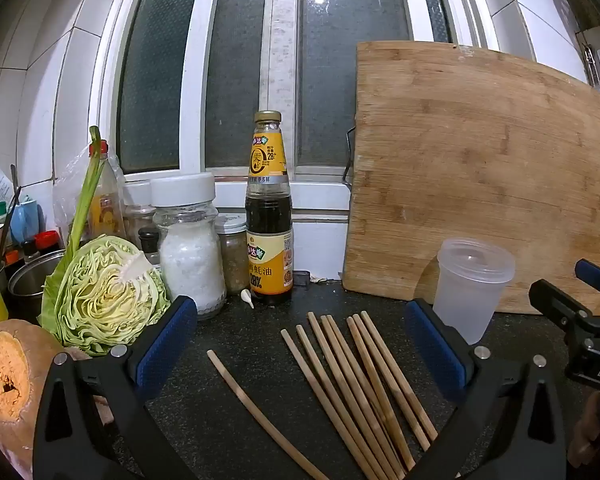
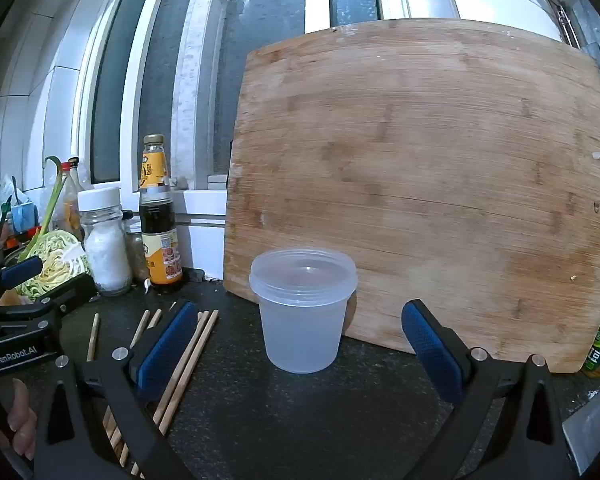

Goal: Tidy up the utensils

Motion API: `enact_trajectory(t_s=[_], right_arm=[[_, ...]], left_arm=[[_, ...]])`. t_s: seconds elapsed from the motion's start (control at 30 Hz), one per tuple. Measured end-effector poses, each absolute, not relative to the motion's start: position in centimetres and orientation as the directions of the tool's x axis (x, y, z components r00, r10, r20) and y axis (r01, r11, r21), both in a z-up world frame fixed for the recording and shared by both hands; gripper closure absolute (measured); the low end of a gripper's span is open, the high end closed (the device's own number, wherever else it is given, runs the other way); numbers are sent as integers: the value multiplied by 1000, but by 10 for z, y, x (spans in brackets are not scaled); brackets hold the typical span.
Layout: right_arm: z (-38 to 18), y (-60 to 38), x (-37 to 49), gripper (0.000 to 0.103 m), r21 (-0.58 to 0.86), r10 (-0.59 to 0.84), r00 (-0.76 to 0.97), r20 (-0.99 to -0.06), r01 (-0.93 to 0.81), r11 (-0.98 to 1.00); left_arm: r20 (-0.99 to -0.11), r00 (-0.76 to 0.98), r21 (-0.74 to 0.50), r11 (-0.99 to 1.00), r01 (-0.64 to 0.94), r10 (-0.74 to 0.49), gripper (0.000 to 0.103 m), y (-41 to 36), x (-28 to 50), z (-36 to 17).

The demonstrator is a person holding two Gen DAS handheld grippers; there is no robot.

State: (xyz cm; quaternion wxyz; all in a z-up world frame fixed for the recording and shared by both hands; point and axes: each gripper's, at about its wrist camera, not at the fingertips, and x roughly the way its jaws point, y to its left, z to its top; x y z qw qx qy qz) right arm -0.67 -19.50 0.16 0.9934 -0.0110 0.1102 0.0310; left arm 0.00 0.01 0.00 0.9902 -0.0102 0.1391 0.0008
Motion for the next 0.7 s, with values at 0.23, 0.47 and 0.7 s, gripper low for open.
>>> enact_trajectory(t_s=[0.23, 0.47, 0.7], right_arm=[[2, -196, -7, 0, -16, 61, 974, -220, -66, 998], [2, -196, -6, 0, -17, 58, 974, -220, -63, 998], [2, -196, -6, 0, -17, 57, 974, -221, -62, 998]], left_arm=[[-276, 961, -19, 1000, -5, -1, 0, 0, 0, 0], [-272, 962, -16, 1000, -1, -4, 0, -1, -1, 0], [-272, 962, -19, 1000, -1, -4, 0, -1, -1, 1]])
